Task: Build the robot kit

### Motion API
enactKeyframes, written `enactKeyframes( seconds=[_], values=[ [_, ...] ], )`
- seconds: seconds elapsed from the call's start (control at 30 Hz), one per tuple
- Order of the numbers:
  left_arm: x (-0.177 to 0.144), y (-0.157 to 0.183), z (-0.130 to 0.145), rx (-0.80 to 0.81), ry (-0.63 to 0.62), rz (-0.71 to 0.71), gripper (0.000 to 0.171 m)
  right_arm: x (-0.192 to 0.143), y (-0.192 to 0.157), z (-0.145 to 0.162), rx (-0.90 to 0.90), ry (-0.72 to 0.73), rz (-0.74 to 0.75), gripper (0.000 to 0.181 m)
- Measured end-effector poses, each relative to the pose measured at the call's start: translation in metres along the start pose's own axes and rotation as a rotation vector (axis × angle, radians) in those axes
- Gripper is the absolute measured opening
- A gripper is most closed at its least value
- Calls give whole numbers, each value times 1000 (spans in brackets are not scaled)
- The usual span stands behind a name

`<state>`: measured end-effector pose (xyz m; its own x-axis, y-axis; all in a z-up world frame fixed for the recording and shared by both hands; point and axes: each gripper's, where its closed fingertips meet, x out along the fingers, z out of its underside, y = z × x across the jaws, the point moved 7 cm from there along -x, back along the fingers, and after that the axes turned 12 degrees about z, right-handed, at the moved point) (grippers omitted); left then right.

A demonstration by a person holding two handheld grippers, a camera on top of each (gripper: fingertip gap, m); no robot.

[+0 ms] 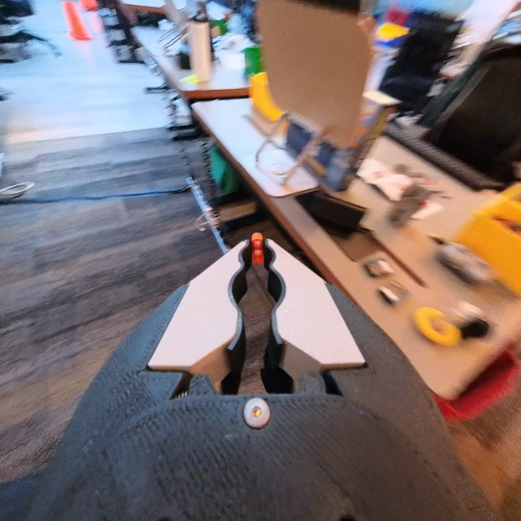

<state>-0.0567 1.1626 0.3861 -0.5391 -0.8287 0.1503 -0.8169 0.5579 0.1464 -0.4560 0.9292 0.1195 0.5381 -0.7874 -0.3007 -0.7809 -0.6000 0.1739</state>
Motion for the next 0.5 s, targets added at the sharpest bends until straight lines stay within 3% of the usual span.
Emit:
enactKeyframes(
  seconds=[0.13,0.3,0.4,0.5],
  values=[
    [71,78,-8,13,-46,139,2,-134,95,-9,-25,66,208,7],
    [212,181,18,-7,-27,358,2,-280,215,-6,-94,131,314,7],
    [313,240,36,-4,58,403,2,-345,290,1,-69,129,342,7],
    [414,293,52,-22,120,506,2,-387,356,4,-9,182,302,6]
  ],
)
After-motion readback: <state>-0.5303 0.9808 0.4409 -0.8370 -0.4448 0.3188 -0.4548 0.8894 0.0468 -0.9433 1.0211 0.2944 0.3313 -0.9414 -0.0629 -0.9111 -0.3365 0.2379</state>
